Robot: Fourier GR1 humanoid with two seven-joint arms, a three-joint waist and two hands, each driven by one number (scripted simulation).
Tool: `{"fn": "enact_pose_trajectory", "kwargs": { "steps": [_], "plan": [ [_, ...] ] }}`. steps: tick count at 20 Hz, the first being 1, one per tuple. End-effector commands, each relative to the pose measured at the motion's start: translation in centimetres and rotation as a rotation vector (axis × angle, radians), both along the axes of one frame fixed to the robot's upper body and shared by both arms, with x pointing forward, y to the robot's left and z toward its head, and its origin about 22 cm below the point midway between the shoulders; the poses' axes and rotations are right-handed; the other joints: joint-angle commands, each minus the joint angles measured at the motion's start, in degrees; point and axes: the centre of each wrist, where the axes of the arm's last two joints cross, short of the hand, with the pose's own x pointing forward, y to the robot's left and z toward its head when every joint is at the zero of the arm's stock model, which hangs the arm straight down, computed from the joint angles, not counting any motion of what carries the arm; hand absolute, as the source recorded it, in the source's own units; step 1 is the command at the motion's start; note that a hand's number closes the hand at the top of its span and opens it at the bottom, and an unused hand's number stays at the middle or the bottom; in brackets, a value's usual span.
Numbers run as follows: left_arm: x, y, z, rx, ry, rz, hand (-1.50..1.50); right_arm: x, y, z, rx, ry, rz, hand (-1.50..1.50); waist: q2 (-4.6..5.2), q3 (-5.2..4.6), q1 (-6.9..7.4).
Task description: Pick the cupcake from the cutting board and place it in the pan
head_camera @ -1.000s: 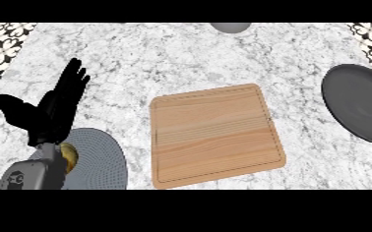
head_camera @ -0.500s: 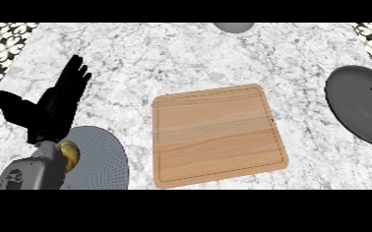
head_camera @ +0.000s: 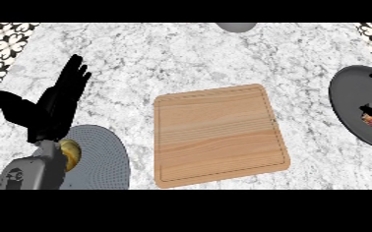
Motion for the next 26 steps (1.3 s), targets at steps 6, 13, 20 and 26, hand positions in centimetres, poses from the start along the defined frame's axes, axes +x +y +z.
{"fn": "enact_pose_trajectory", "kwargs": {
  "steps": [6, 13, 20, 26],
  "plan": [
    [0.0, -1.3, -0.3, -0.006, 0.002, -0.006, 0.00, -1.4, -2.2, 0.9, 0.351, -0.235, 0.008, -1.50, -0.19, 0.06, -1.14],
    [-0.2, 0.2, 0.2, -0.015, 0.003, 0.017, 0.00, -7.7, -9.0, 5.1, 0.622, -0.300, -0.012, -1.50, -0.36, 0.06, -1.70],
    [-0.8, 0.6, -0.5, -0.017, 0.014, 0.039, 0.00, -13.9, -11.7, 4.2, 0.796, -0.333, 0.074, -1.50, -0.48, 0.26, -2.50],
    [-0.6, 0.7, 0.1, -0.014, 0.011, 0.033, 0.00, -15.6, -12.8, 5.5, 0.760, -0.328, 0.082, -1.50, -0.59, 0.29, -2.24]
  ]
}}
